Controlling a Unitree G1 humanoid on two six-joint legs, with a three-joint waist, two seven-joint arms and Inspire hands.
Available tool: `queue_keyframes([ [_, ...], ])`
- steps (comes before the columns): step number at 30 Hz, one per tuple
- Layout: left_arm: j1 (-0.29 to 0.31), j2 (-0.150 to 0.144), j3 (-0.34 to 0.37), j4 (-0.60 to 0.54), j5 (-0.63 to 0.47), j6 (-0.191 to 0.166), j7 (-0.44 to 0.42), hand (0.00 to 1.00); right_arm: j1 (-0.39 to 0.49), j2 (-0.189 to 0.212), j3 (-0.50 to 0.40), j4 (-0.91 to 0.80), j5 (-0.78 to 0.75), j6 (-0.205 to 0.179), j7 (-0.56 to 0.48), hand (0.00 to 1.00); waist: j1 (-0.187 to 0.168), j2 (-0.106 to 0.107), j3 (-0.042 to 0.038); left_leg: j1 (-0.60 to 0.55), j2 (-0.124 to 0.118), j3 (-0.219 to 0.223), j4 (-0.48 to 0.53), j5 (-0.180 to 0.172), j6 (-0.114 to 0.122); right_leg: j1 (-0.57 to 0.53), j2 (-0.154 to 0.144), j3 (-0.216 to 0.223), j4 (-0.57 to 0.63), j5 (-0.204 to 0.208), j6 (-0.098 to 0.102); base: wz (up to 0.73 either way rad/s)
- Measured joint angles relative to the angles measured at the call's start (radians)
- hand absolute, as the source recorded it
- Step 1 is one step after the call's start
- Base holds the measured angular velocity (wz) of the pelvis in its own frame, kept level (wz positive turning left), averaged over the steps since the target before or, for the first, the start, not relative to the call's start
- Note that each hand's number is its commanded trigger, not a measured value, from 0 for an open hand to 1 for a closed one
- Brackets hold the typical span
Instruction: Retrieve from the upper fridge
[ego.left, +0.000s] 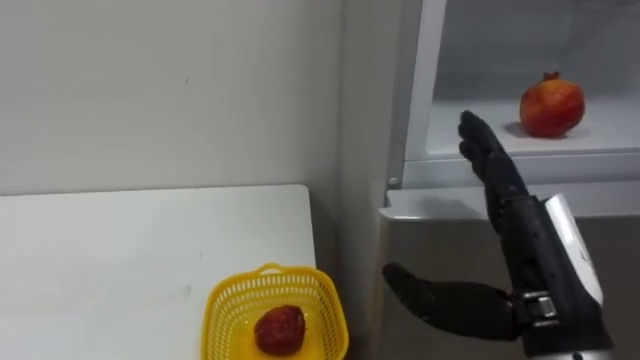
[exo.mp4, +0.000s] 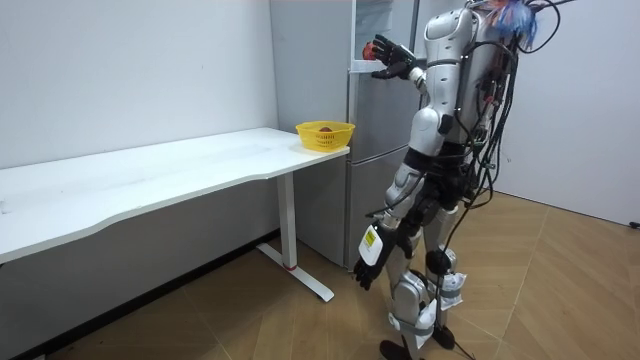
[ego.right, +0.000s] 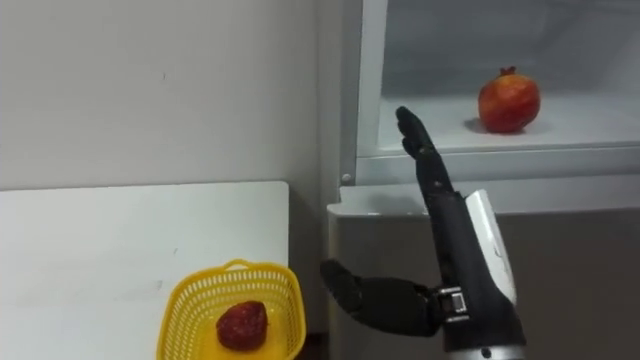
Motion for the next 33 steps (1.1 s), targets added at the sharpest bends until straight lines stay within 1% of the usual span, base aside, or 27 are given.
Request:
queue_keyframes([
  [4,0.012,0.001,0.001,-0.010,0.001,0.000,0.010,0.00,0.018,0.009,-0.050,-0.003,-0.015,0.000,-0.044,0.00,-0.027,-0.009,-0.0007,-0.003,-0.001,0.000,0.001,-0.001,0.001,0.000,0.001,0.001,-0.008,-0.001,0.002,0.00],
  [5,0.015,0.001,0.002,-0.011,0.001,0.000,0.010,0.00,0.018,0.011,-0.072,-0.003,-0.024,0.000,-0.060,0.00,-0.041,-0.013,-0.0018,-0.004,-0.002,-0.001,0.001,-0.001,0.001,0.000,0.001,0.001,-0.008,-0.001,0.002,0.00],
  [6,0.015,0.001,0.004,-0.010,0.001,0.000,0.009,0.00,0.018,0.010,-0.092,-0.005,-0.027,0.000,-0.081,0.00,-0.046,-0.015,-0.0029,-0.004,-0.002,-0.001,0.000,-0.001,0.001,-0.001,0.001,0.002,-0.008,-0.001,0.002,0.00],
  [7,0.018,0.001,0.007,-0.009,0.001,0.000,0.009,0.00,0.019,0.009,-0.105,-0.007,-0.031,-0.001,-0.092,0.00,-0.049,-0.016,-0.0036,-0.003,-0.002,0.000,-0.001,-0.001,0.001,0.000,0.004,0.002,-0.009,-0.001,0.003,0.00],
  [9,0.018,0.001,0.033,-0.010,0.001,-0.002,0.009,0.00,0.030,0.008,-0.163,-0.016,-0.065,-0.002,-0.139,0.00,-0.051,-0.021,-0.0069,-0.001,-0.008,0.000,-0.004,-0.001,0.001,0.000,0.007,0.004,-0.010,0.000,0.003,0.00],
  [11,0.019,0.002,0.053,-0.008,0.000,-0.008,0.010,0.00,0.032,0.002,-0.205,-0.023,-0.080,-0.007,-0.172,0.00,-0.055,-0.025,-0.0078,0.000,-0.008,0.000,-0.007,-0.001,0.000,0.001,0.008,0.001,-0.010,0.000,0.003,0.00],
  [13,0.019,0.002,0.068,-0.001,-0.001,-0.009,0.012,0.00,0.032,-0.029,-0.252,-0.024,-0.059,-0.011,-0.233,0.00,-0.058,-0.029,-0.0060,0.009,-0.009,0.000,-0.015,0.000,0.000,0.006,0.007,0.001,-0.010,-0.001,0.003,0.00],
  [14,0.020,0.002,0.072,-0.001,0.000,-0.009,0.012,0.00,0.032,-0.034,-0.266,-0.024,-0.057,-0.011,-0.244,0.00,-0.062,-0.033,-0.0046,0.010,-0.009,-0.001,-0.015,0.000,0.000,0.008,0.007,0.000,-0.011,-0.001,0.003,0.00],
  [15,0.024,0.003,0.080,-0.004,0.000,-0.009,0.012,0.00,0.030,-0.050,-0.292,-0.024,-0.039,-0.011,-0.267,0.00,-0.067,-0.040,-0.0010,0.015,-0.010,-0.002,-0.015,0.000,0.000,0.014,0.007,-0.001,-0.012,-0.003,0.003,0.04],
  [16,0.027,0.004,0.082,-0.005,0.000,-0.009,0.011,0.00,0.030,-0.059,-0.306,-0.024,-0.024,-0.011,-0.273,0.00,-0.067,-0.046,0.0006,0.016,-0.010,-0.002,-0.015,0.000,0.000,0.015,0.006,0.000,-0.012,-0.004,0.004,0.03],
  [17,0.029,0.005,0.093,-0.008,0.000,-0.010,0.008,0.00,0.027,-0.077,-0.337,-0.023,0.002,-0.011,-0.287,0.00,-0.068,-0.050,0.0020,0.016,-0.011,-0.002,-0.015,0.000,0.000,0.015,0.006,0.003,-0.012,-0.005,0.004,0.00],
  [18,0.030,0.008,0.099,-0.011,0.000,-0.010,0.004,0.00,0.019,-0.100,-0.363,-0.013,0.035,-0.013,-0.301,0.00,-0.068,-0.055,0.0042,0.016,-0.011,-0.002,-0.015,0.000,0.000,0.015,0.006,0.002,-0.013,-0.005,0.004,0.00],
  [19,0.032,0.010,0.099,-0.014,0.001,-0.010,0.000,0.00,0.010,-0.111,-0.373,0.000,0.051,-0.015,-0.305,0.00,-0.070,-0.057,0.0042,0.016,-0.011,-0.002,-0.015,0.000,0.000,0.015,0.005,0.001,-0.013,-0.005,0.004,0.00],
  [21,0.032,0.018,0.099,-0.029,0.003,-0.010,-0.010,0.00,-0.022,-0.139,-0.407,0.053,0.100,-0.015,-0.320,0.00,-0.075,-0.071,0.0057,0.015,-0.011,-0.002,-0.015,0.000,0.000,0.014,0.005,-0.003,-0.012,-0.005,0.005,0.00],
  [22,0.034,0.021,0.100,-0.031,0.003,-0.009,-0.012,0.00,-0.040,-0.145,-0.419,0.081,0.117,-0.016,-0.325,0.00,-0.074,-0.078,0.0062,0.014,-0.011,-0.002,-0.015,0.000,0.000,0.013,0.005,-0.003,-0.012,-0.005,0.005,0.00],
  [23,0.033,0.022,0.100,-0.031,0.003,-0.009,-0.012,0.00,-0.053,-0.148,-0.424,0.099,0.132,-0.015,-0.326,0.00,-0.074,-0.081,0.0060,0.014,-0.011,-0.002,-0.015,0.000,0.000,0.013,0.005,-0.003,-0.012,-0.005,0.005,0.00],
  [25,0.032,0.027,0.099,-0.032,0.000,-0.008,-0.013,0.00,-0.118,-0.156,-0.431,0.184,0.161,-0.004,-0.327,0.00,-0.074,-0.094,0.0059,0.016,-0.011,-0.002,-0.016,0.000,0.000,0.014,0.006,0.001,-0.011,-0.005,0.005,0.00],
  [26,0.031,0.029,0.099,-0.032,0.000,-0.008,-0.014,0.00,-0.132,-0.162,-0.431,0.205,0.167,-0.001,-0.327,0.00,-0.072,-0.096,0.0061,0.016,-0.011,-0.002,-0.016,0.000,0.000,0.013,0.006,0.001,-0.011,-0.005,0.005,0.00],
  [29,0.031,0.038,0.100,-0.040,0.001,-0.006,-0.029,0.00,-0.178,-0.207,-0.428,0.280,0.176,0.019,-0.324,0.00,-0.066,-0.104,0.0047,0.015,-0.012,-0.011,-0.019,0.000,0.000,0.013,0.005,-0.007,-0.011,-0.005,0.005,0.04],
  [31,0.033,0.039,0.102,-0.041,0.001,0.003,-0.031,0.00,-0.235,-0.245,-0.424,0.335,0.183,0.029,-0.316,0.00,-0.064,-0.106,0.0051,0.018,-0.013,-0.012,-0.020,0.000,0.000,0.013,0.003,-0.012,-0.011,-0.005,0.005,0.06],
  [33,0.036,0.041,0.118,-0.041,0.001,0.005,-0.033,0.00,-0.267,-0.271,-0.423,0.362,0.186,0.046,-0.304,0.00,-0.062,-0.111,0.0056,0.017,-0.013,-0.017,-0.020,0.001,0.000,0.014,0.002,-0.019,-0.011,-0.005,0.005,0.04],
])
